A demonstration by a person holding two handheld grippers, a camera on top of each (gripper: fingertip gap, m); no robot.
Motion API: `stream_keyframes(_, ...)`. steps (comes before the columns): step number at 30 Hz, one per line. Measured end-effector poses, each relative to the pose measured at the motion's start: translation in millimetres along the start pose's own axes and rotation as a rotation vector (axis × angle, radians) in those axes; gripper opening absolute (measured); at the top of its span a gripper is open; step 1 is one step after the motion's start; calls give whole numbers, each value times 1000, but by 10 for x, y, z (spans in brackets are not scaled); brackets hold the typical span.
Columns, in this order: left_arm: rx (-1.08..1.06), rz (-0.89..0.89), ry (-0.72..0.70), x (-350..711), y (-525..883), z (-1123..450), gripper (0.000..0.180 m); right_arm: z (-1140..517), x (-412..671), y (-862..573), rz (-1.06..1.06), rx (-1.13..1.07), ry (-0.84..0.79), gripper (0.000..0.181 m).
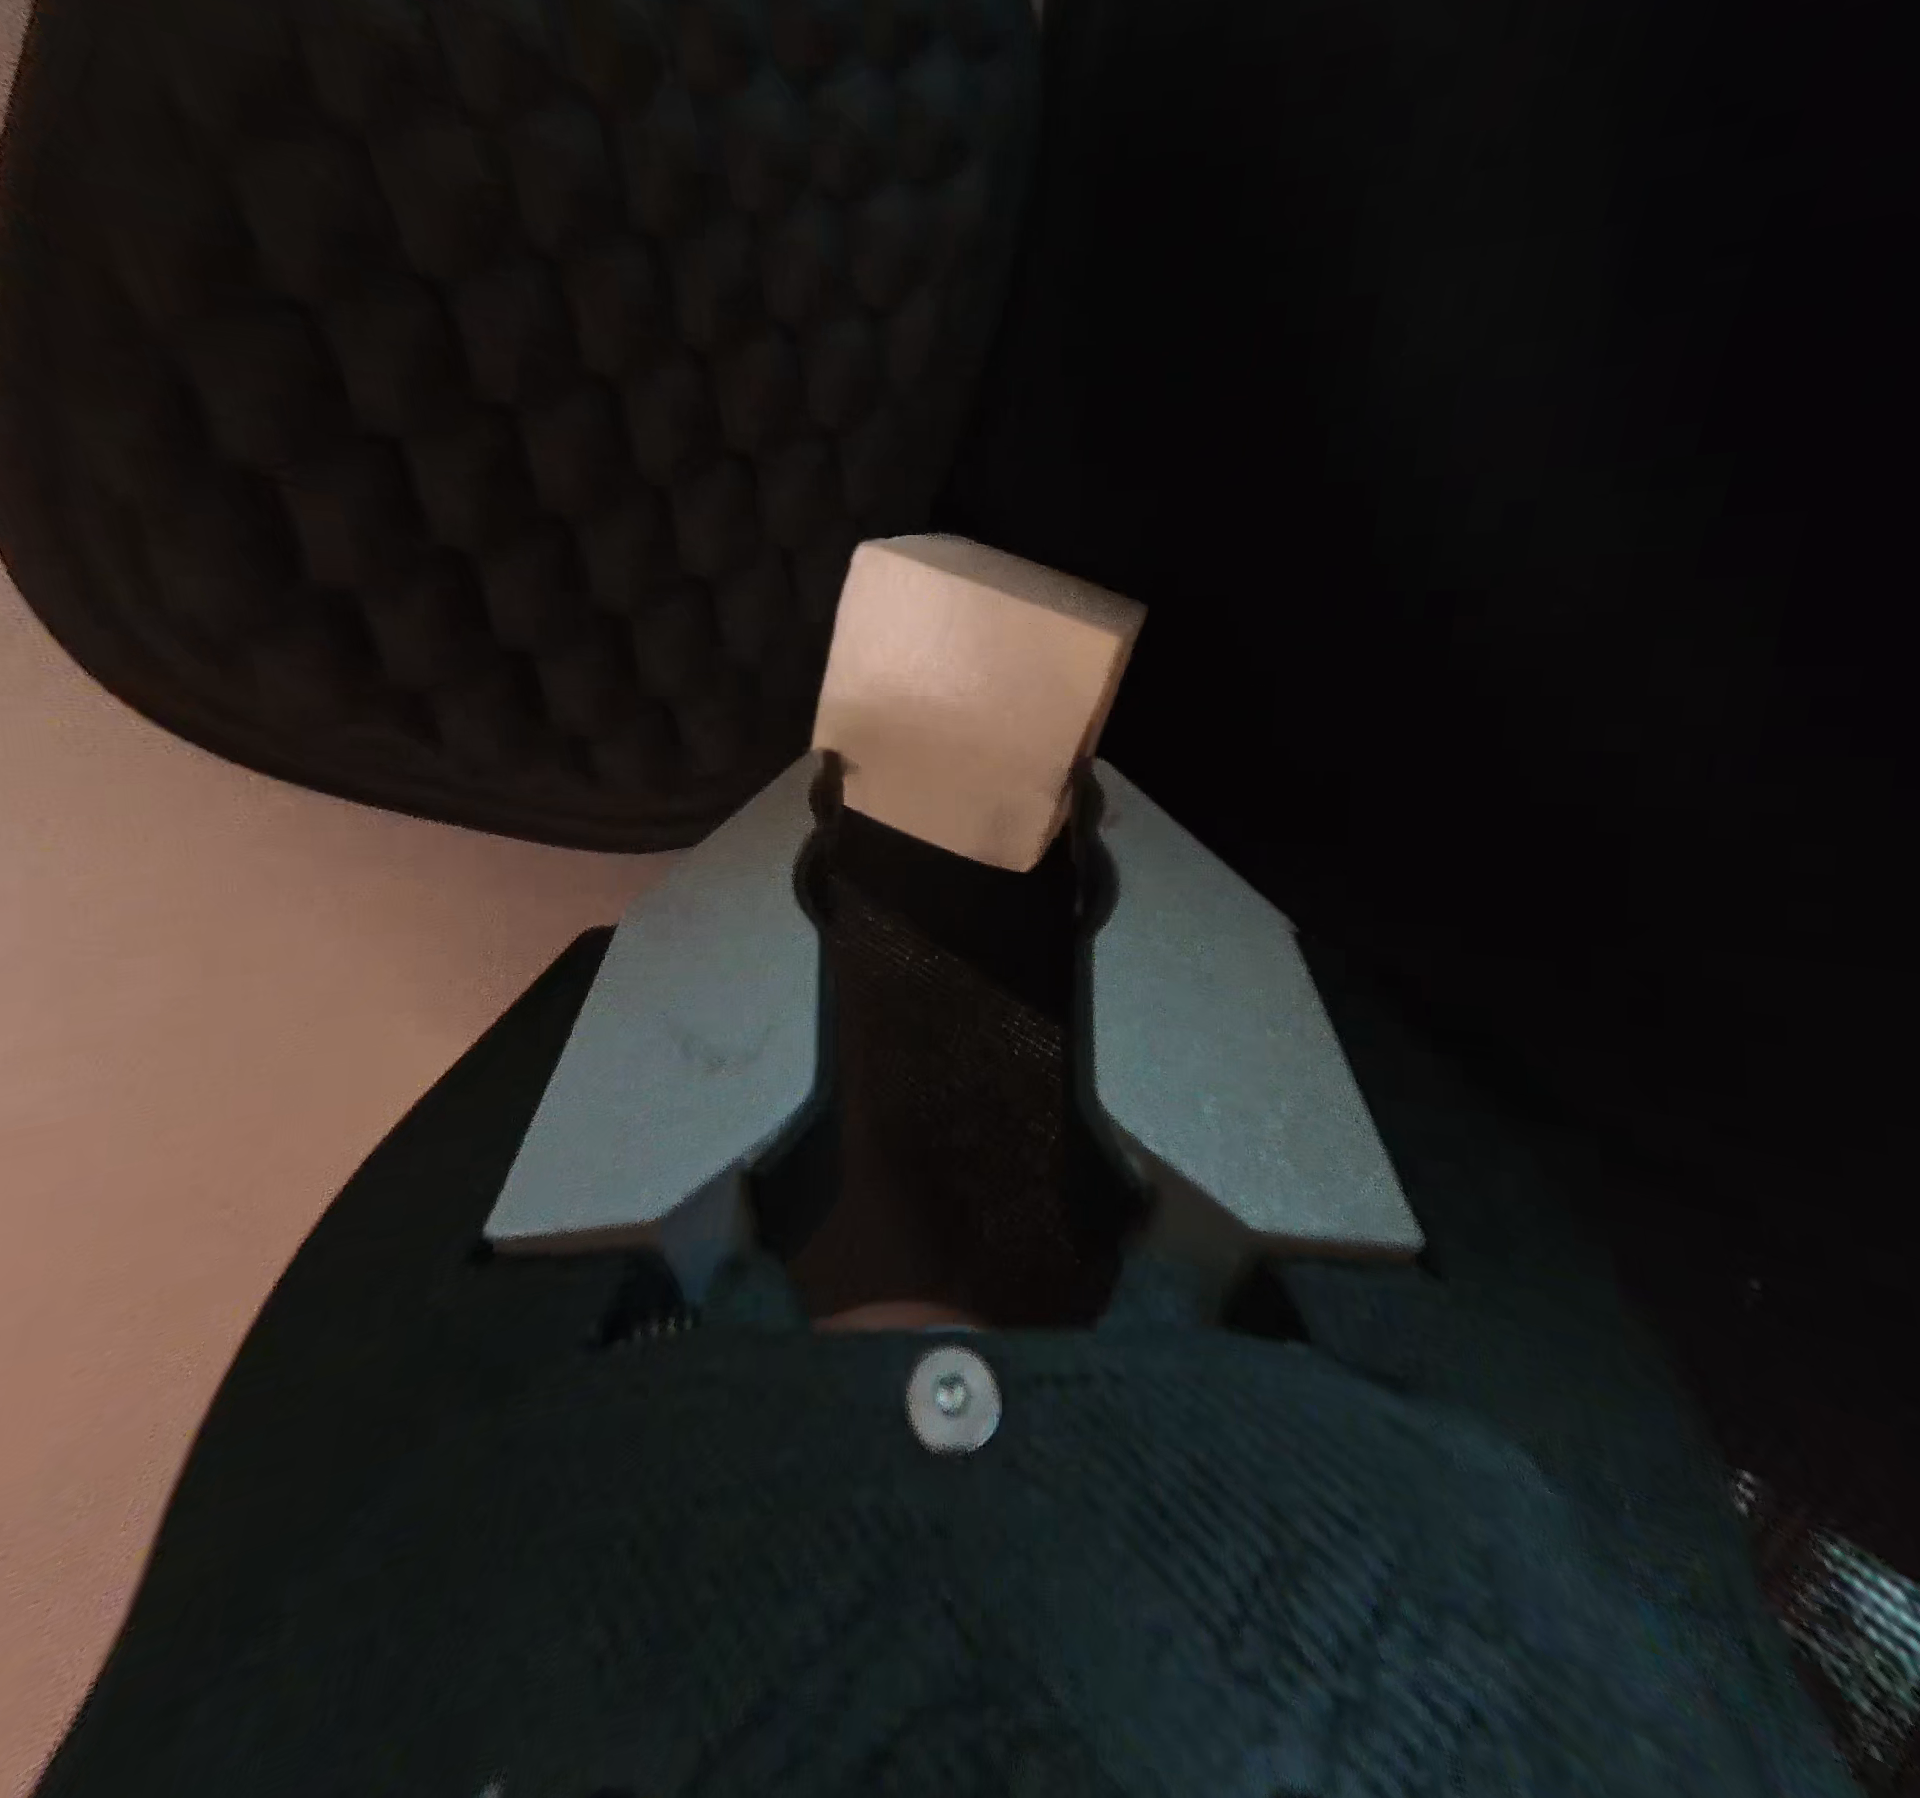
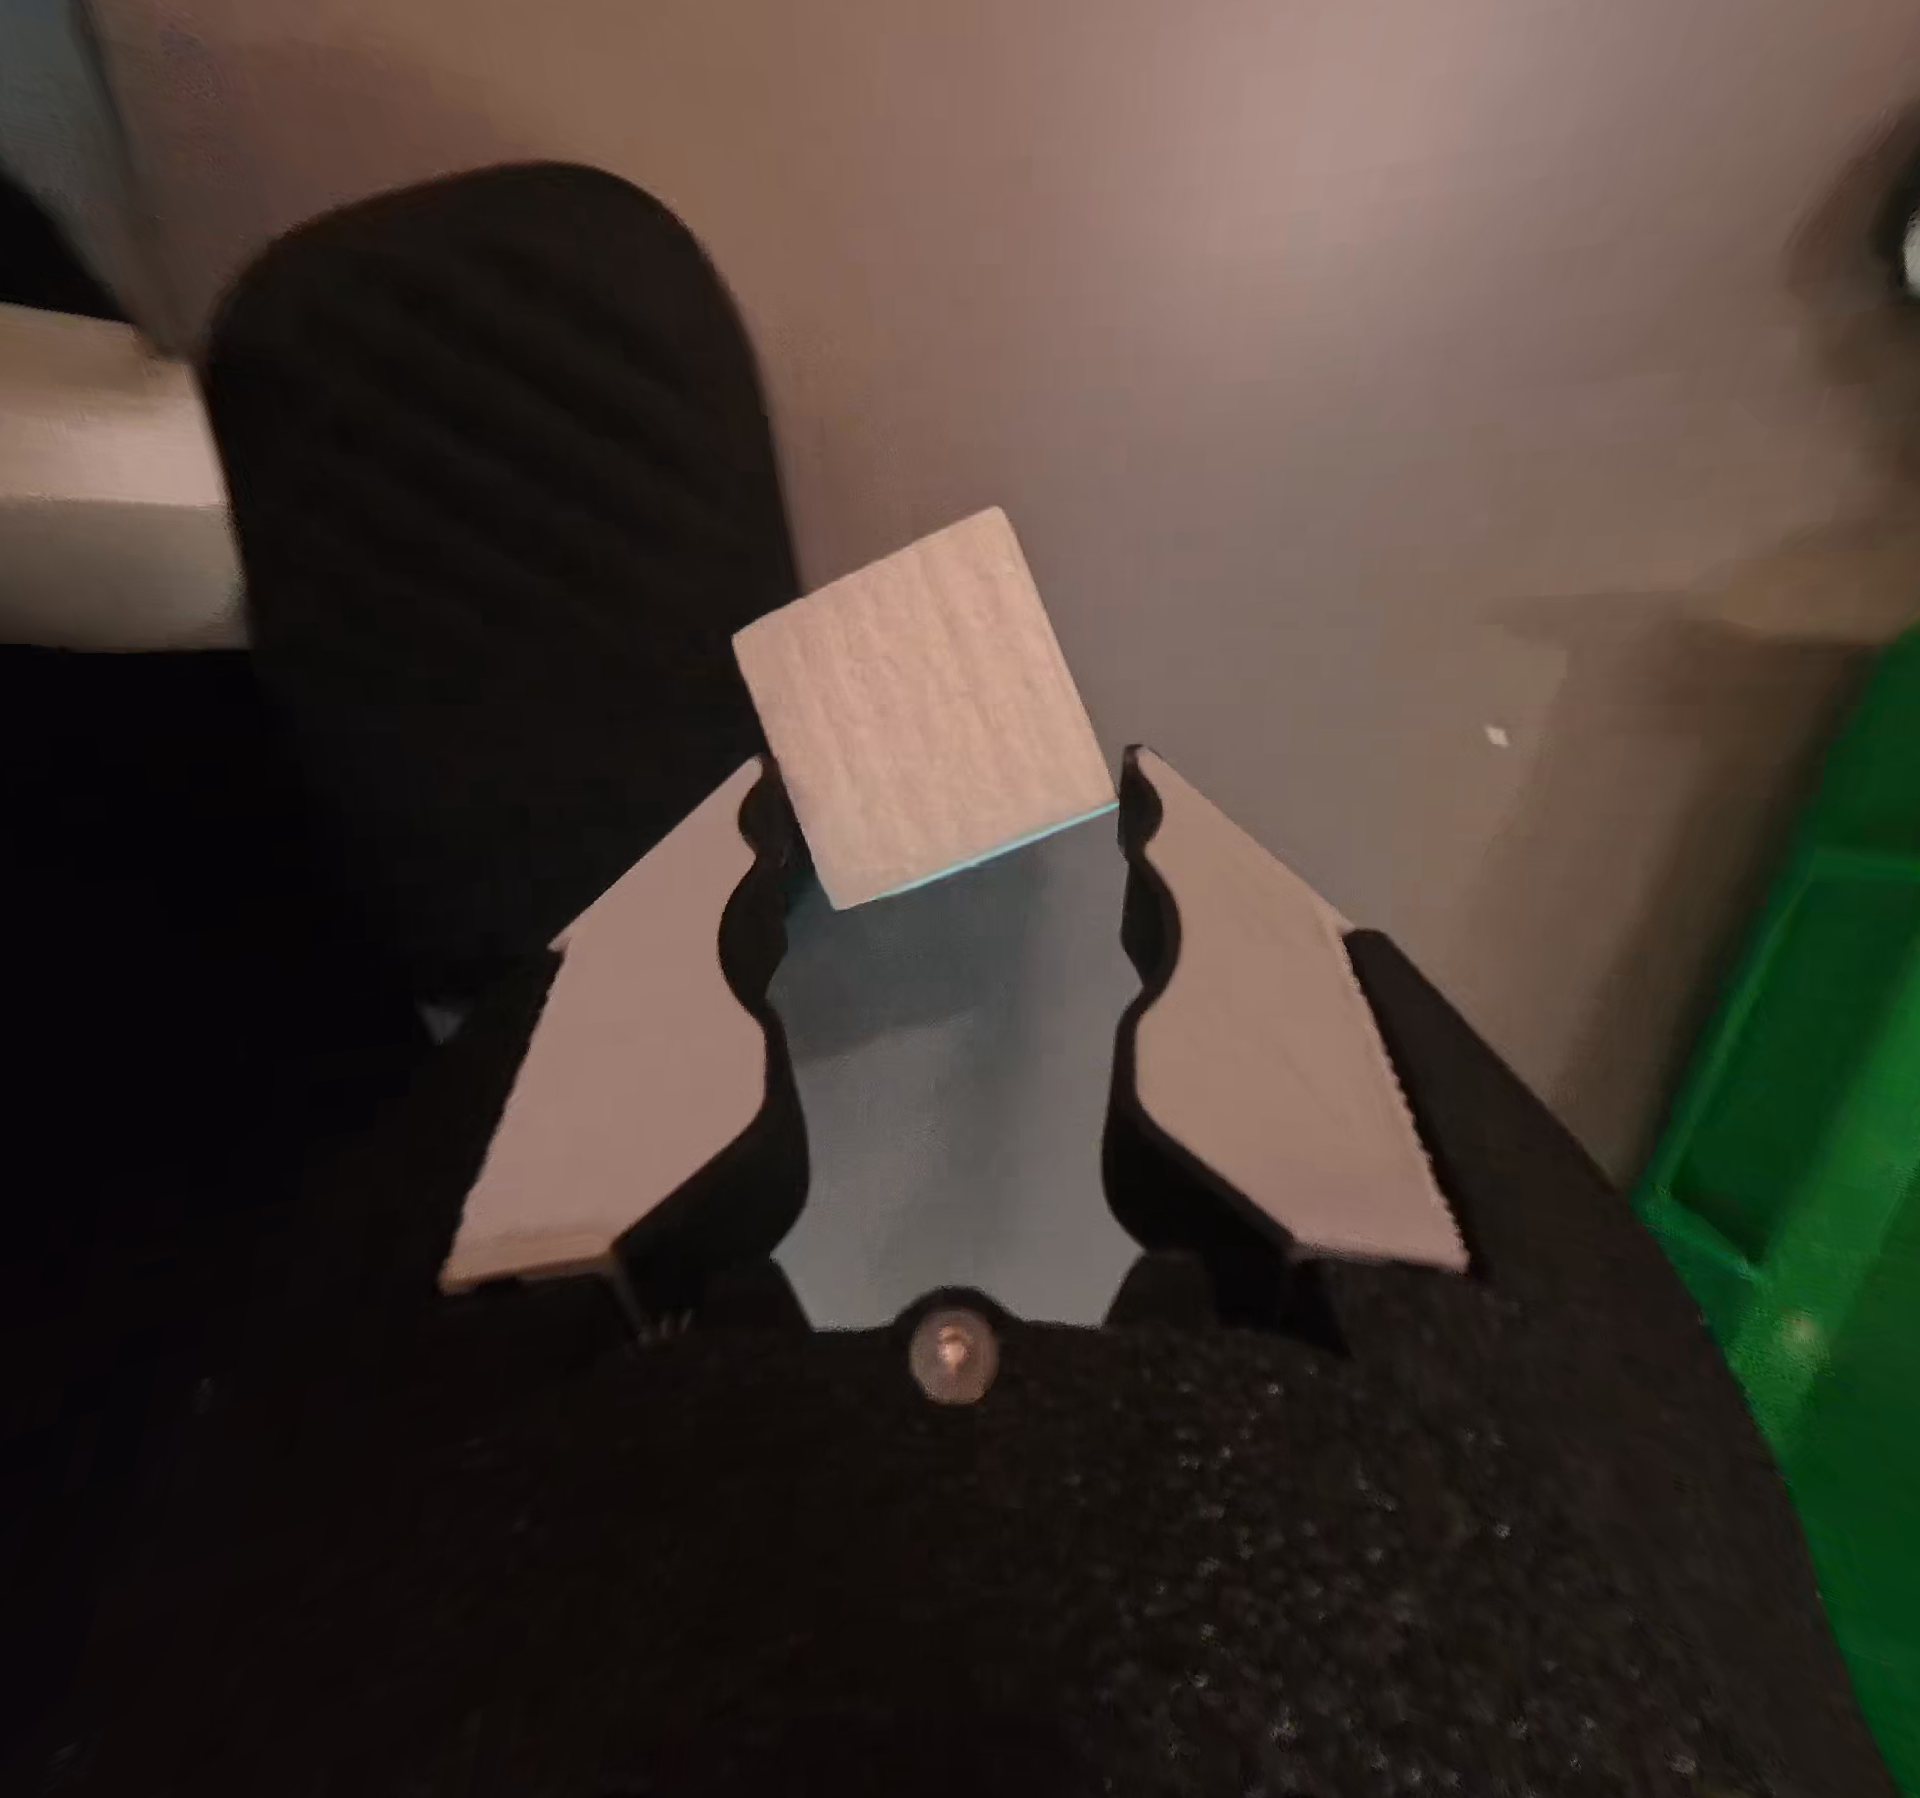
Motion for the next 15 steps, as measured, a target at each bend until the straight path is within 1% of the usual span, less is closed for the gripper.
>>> stream_keyframes(2, -36, 4, -46, 0, -3, 59, 30, 83, -109, -100, -64, -21, 17, 70)
stream_keyframes(4, -56, 23, -144, 30, 22, 186, 16, 236, -262, -78, -105, -24, 3, 69)
stream_keyframes(6, -6, 100, -268, 66, 148, 341, 7, 390, -415, 7, -147, -17, -23, 69)
stream_keyframes(7, 54, 152, -304, 65, 246, 401, 0, 448, -476, 60, -167, -18, -24, 68)
stream_keyframes(8, 120, 212, -335, 57, 348, 454, 0, 498, -502, 134, -179, -9, -31, 69)
stream_keyframes(9, 138, 259, -373, 50, 412, 505, 0, 536, -484, 232, -182, 25, -54, 68)
stream_keyframes(11, 104, 294, -446, 49, 438, 616, 0, 553, -335, 473, -169, 138, -107, 68)
stream_keyframes(12, 110, 292, -461, 34, 434, 674, 0, 525, -239, 582, -148, 178, -115, 68)
stream_keyframes(14, 79, 217, -452, -1, 325, 772, 25, 421, -43, 780, -85, 254, -125, 69)
stream_keyframes(15, 53, 164, -428, -26, 238, 784, 33, 350, 41, 867, -51, 293, -122, 69)
Point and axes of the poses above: each gripper's, where its closed fingertips meet, z back along the fingers, x out of its top, y = z × x across the jaws, the point moved 9 cm from there along z, back along the fingers, and after that the axes turned 6 degrees about y, right-handed, at the moved point
